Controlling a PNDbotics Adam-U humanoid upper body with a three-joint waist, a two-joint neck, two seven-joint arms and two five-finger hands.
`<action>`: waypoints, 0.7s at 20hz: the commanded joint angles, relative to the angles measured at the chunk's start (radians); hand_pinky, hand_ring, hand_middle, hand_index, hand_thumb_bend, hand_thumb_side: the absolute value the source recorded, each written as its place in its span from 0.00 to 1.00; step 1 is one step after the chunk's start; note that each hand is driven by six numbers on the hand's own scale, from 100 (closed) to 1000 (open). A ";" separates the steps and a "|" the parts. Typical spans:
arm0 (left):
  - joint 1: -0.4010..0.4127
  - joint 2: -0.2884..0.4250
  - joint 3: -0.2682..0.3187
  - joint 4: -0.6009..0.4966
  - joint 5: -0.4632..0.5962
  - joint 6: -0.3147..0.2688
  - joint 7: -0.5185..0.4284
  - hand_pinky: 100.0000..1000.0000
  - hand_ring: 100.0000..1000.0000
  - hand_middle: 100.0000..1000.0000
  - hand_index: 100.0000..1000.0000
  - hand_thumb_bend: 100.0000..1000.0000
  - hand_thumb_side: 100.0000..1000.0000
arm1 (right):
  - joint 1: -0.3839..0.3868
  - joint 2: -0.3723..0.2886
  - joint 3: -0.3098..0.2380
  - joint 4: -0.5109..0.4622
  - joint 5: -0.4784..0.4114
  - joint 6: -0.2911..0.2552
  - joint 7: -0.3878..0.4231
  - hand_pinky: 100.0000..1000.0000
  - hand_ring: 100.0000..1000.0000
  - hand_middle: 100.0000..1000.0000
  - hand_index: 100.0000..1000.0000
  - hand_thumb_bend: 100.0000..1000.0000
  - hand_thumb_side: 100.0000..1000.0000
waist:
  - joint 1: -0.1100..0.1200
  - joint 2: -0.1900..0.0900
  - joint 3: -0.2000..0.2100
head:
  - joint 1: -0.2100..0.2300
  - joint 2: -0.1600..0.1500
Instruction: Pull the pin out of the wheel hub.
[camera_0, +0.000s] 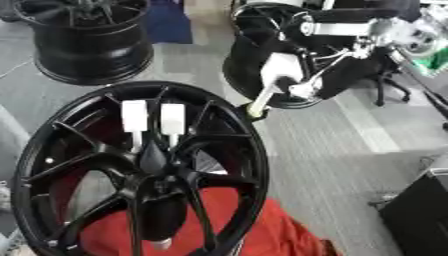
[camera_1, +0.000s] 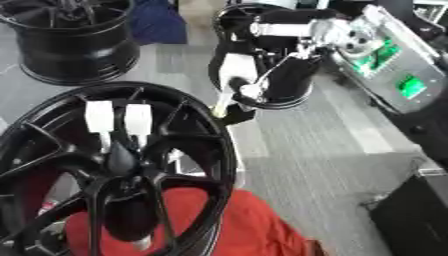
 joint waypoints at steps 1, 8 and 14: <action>-0.007 0.025 0.010 -0.012 -0.003 -0.002 0.009 0.50 0.46 0.52 0.75 0.00 0.74 | 0.105 -0.053 -0.095 -0.012 0.004 -0.007 -0.098 0.34 0.37 0.44 0.67 0.00 0.11 | 0.009 -0.007 -0.009 | 0.013 -0.003; -0.007 0.025 0.020 -0.014 -0.002 -0.002 0.020 0.50 0.46 0.52 0.75 0.00 0.74 | 0.467 0.176 -0.234 -0.012 0.184 0.054 -0.319 0.46 0.43 0.46 0.69 0.00 0.11 | 0.013 -0.002 -0.023 | 0.030 -0.003; -0.004 0.027 0.024 -0.012 -0.006 -0.002 0.024 0.50 0.46 0.52 0.75 0.00 0.74 | 0.660 0.469 -0.338 -0.009 0.404 0.252 -0.419 0.75 0.74 0.78 0.90 0.00 0.11 | 0.011 -0.003 -0.025 | 0.036 -0.003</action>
